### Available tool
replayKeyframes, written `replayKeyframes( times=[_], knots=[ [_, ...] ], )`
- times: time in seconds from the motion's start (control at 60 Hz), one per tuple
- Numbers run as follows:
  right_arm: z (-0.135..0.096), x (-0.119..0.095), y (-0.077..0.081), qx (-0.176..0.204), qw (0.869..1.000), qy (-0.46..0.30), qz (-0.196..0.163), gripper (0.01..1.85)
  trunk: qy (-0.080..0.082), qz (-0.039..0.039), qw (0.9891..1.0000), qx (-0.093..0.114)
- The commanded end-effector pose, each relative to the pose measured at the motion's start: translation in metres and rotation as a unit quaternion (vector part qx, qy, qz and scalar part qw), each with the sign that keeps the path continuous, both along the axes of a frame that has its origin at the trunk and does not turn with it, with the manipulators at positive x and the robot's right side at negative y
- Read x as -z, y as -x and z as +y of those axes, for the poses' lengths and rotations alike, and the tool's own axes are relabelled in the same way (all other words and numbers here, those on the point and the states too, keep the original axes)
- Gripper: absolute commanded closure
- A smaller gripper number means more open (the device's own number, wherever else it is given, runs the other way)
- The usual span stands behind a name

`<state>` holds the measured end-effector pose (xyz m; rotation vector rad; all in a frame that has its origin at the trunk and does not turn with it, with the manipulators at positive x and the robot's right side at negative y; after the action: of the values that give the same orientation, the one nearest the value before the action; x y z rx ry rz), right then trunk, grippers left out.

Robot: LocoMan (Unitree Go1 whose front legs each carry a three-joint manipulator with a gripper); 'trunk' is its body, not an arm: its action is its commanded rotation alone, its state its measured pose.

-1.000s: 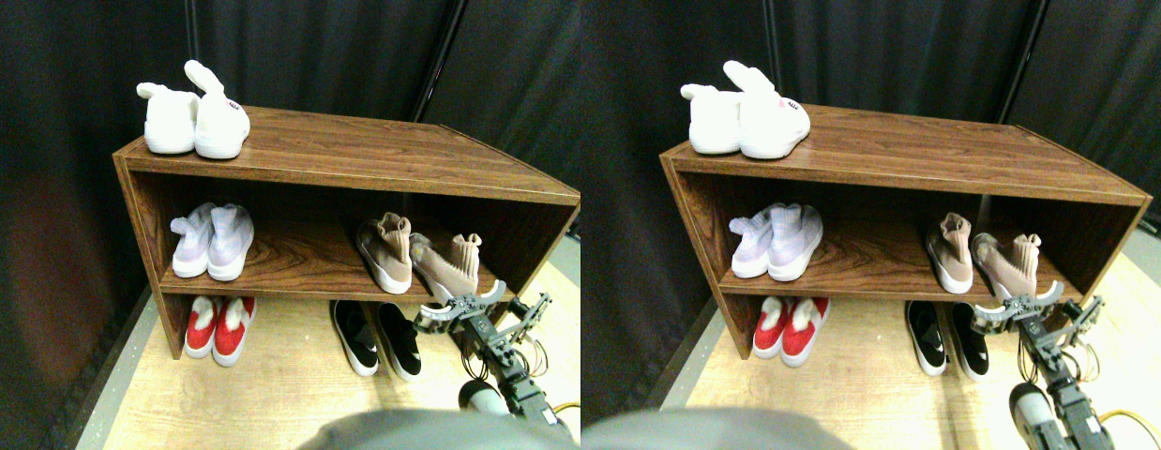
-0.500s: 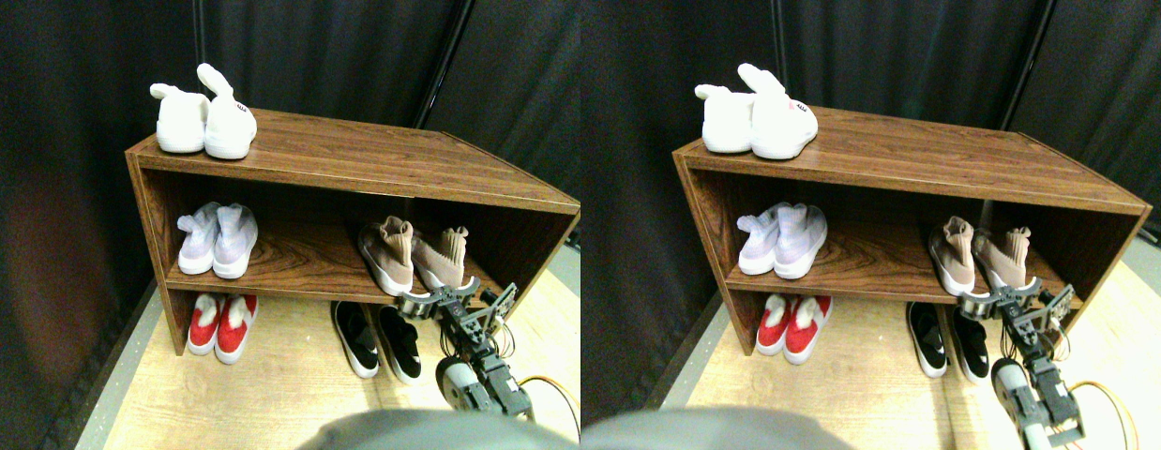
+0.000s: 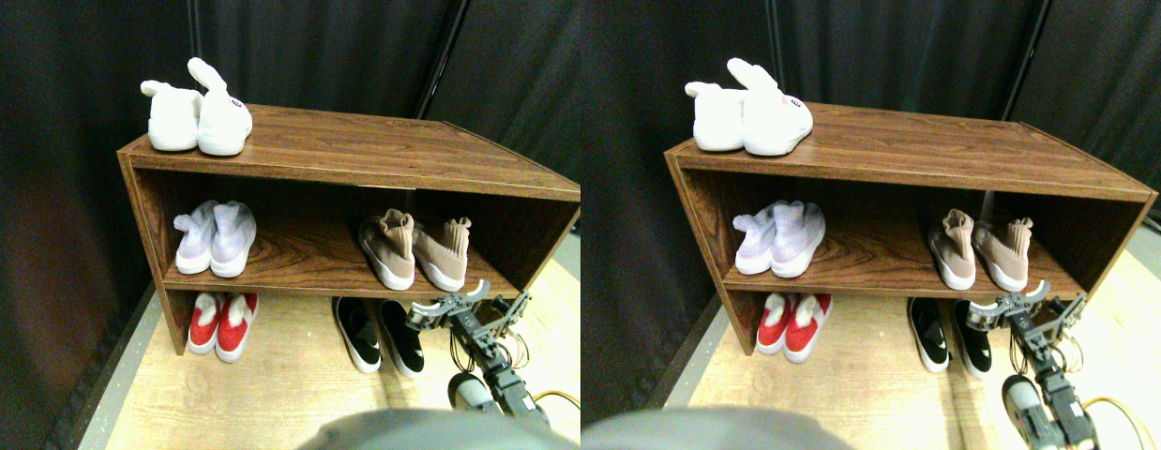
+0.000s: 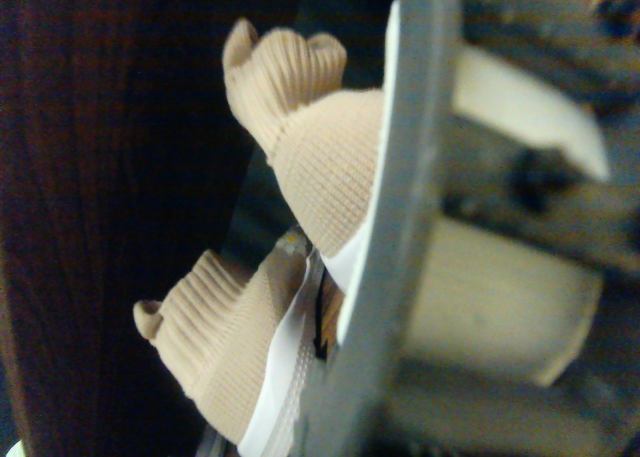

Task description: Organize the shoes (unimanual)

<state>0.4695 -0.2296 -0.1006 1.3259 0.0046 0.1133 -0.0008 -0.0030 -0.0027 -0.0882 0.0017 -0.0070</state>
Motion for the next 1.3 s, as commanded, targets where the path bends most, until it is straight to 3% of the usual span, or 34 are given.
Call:
replayKeyframes(
  times=[0.017, 0.167, 0.283, 0.3, 0.367, 0.417, 0.467, 0.5, 0.617, 0.75, 1.0, 1.167, 1.3],
  knots=[
    [0.004, -0.015, 0.01, -0.008, 0.999, 0.007, -0.032, 0.21, 0.005, 0.0038, 1.0, -0.004],
    [-0.001, -0.021, 0.027, -0.022, 0.999, -0.01, -0.04, 0.17, 0.005, 0.0042, 1.0, -0.003],
    [-0.008, -0.024, 0.038, -0.013, 0.998, -0.007, -0.059, 0.29, 0.006, 0.0032, 1.0, -0.003],
    [-0.012, -0.026, 0.042, -0.003, 0.997, -0.002, -0.071, 0.42, 0.006, 0.0029, 1.0, -0.003],
    [-0.016, -0.029, 0.045, 0.008, 0.997, -0.008, -0.075, 0.55, 0.005, 0.0022, 1.0, -0.002],
    [-0.022, -0.034, 0.048, 0.031, 0.996, -0.011, -0.08, 0.9, 0.006, 0.0016, 1.0, -0.002],
    [-0.029, -0.038, 0.049, 0.053, 0.994, 0.002, -0.092, 1.12, 0.005, 0.0013, 1.0, -0.003],
    [-0.03, -0.039, 0.05, 0.058, 0.994, 0.003, -0.094, 1.17, 0.006, 0.001, 1.0, -0.003],
    [-0.047, -0.05, 0.055, 0.094, 0.99, -0.006, -0.109, 1.8, 0.006, 0.0001, 1.0, -0.003],
    [-0.061, -0.062, 0.058, 0.147, 0.981, 0.021, -0.126, 1.8, 0.005, -0.0011, 1.0, -0.002],
    [-0.072, -0.074, 0.045, 0.161, 0.977, 0.026, -0.135, 1.8, 0.003, 0.0012, 1.0, -0.001],
    [-0.079, -0.067, 0.011, 0.143, 0.983, 0.008, -0.118, 1.8, 0.003, 0.0023, 1.0, -0.003],
    [-0.083, -0.06, -0.011, 0.153, 0.984, -0.003, -0.09, 1.8, 0.004, 0.0042, 1.0, -0.005]
  ],
)
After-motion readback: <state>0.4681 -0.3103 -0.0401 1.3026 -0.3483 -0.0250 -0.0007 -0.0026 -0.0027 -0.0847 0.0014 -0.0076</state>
